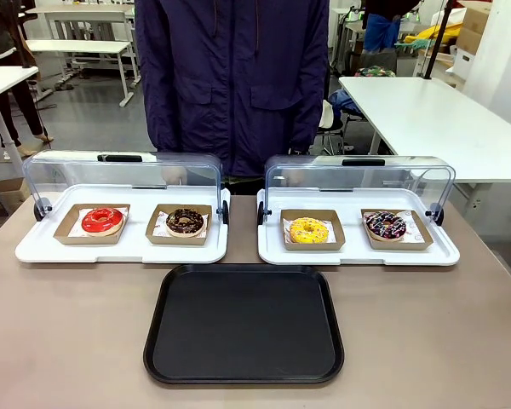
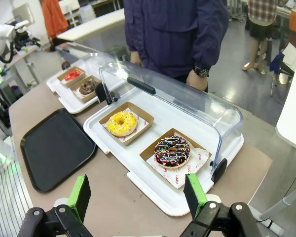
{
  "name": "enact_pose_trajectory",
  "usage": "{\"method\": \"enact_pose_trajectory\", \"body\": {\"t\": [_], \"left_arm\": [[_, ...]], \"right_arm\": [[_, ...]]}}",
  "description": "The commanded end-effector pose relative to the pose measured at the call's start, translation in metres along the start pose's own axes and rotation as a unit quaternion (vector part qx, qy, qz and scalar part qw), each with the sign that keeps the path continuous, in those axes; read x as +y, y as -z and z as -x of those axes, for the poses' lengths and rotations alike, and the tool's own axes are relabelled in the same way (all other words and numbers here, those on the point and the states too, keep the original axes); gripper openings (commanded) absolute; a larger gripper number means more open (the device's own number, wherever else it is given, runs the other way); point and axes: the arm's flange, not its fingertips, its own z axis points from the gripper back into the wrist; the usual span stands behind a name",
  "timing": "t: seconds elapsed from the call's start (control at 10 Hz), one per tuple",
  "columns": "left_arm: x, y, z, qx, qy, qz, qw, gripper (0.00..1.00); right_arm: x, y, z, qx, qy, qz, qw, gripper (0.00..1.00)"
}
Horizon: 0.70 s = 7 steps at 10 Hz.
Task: Move the third donut from the left to the tray.
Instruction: Pick up the Paper togo box containing the Donut indicated by the person and place it on the Handle tray.
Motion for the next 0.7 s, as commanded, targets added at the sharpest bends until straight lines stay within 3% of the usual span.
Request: {"method": "enact_pose_trajectory", "body": {"t": [0.0, 0.6], "left_arm": [[0.0001, -0.0027, -0.0012, -0.005, 0.005, 0.004, 1.0, 1.0], [0.0001, -0.0027, -0.0012, -0.005, 0.005, 0.004, 1.0, 1.0]], "right_arm": [[-0.0007, 0.0005, -0.002, -0.008, -0.003, -0.001, 1.0, 1.0], [-0.0007, 0.0005, -0.002, -0.008, -0.003, -0.001, 1.0, 1.0]]}}
